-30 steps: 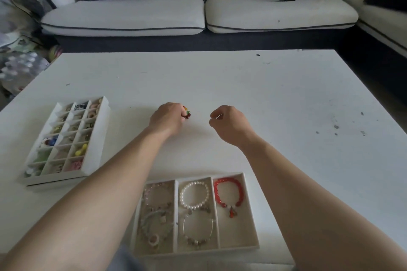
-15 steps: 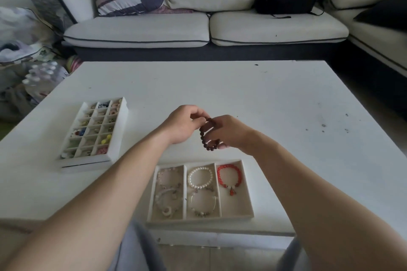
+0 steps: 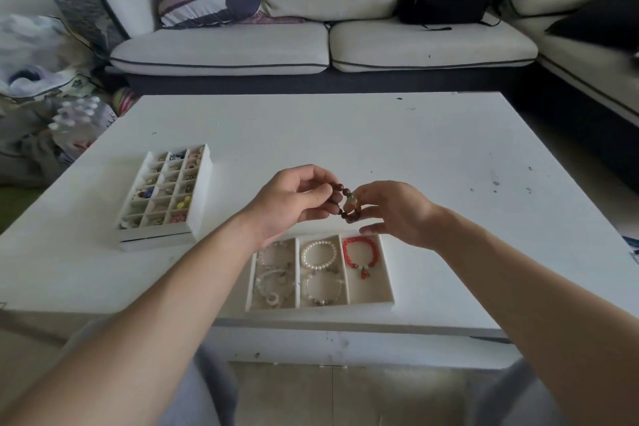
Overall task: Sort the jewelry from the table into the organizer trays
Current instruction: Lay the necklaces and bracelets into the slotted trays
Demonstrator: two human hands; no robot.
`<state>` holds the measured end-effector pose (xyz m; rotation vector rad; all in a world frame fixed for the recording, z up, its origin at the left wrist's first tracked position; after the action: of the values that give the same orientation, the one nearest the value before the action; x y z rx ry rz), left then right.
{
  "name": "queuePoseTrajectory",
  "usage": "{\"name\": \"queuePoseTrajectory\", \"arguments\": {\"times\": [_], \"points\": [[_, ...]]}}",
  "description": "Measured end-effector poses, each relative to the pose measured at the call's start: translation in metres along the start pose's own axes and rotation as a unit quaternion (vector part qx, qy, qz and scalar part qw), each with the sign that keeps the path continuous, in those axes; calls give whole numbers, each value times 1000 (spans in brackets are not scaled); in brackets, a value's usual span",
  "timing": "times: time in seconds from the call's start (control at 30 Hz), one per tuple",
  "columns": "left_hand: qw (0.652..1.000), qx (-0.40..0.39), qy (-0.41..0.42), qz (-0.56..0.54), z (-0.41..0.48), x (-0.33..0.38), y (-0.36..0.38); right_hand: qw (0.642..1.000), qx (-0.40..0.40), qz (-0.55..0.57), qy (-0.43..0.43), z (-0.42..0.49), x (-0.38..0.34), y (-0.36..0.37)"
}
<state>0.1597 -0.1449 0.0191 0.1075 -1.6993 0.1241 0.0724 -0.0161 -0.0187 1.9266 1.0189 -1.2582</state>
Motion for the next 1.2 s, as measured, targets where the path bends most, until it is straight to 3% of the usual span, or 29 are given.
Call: {"name": "queuePoseTrajectory", "arguments": {"times": [0.1, 0.27, 0.5, 0.63, 0.77, 0.93, 1.2], "points": [[999, -36, 16, 13, -2, 4, 8, 999, -17, 43, 24, -2, 5, -1], [997, -65, 22, 20, 4, 4, 16, 994, -95, 6, 56, -5, 10, 9], [995, -97, -16, -21, 12, -2, 28, 992, -99, -72, 36, -5, 11, -2], [994, -40, -68, 72, 15, -20, 23, 987, -29, -148, 55, -4, 17, -21], [985, -4, -100, 140, 20, -39, 25, 976, -13, -198, 84, -5, 27, -28], [970, -50, -141, 190, 24, -59, 38, 967, -28, -230, 105, -8, 35, -27], [922, -57, -129, 361, 25, -70, 48, 942, -55, -306, 128, -9, 48, -20]]}}
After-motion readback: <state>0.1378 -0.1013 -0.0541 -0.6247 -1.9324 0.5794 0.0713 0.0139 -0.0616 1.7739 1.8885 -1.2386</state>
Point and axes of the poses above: each hand's wrist, its own z-axis towards the middle knuckle, its own y-axis out of the palm, x = y × z, the point moved 8 cm from there along z, towards the middle knuckle, and after that the axes turned 3 degrees about -x, right-handed, at the moved point
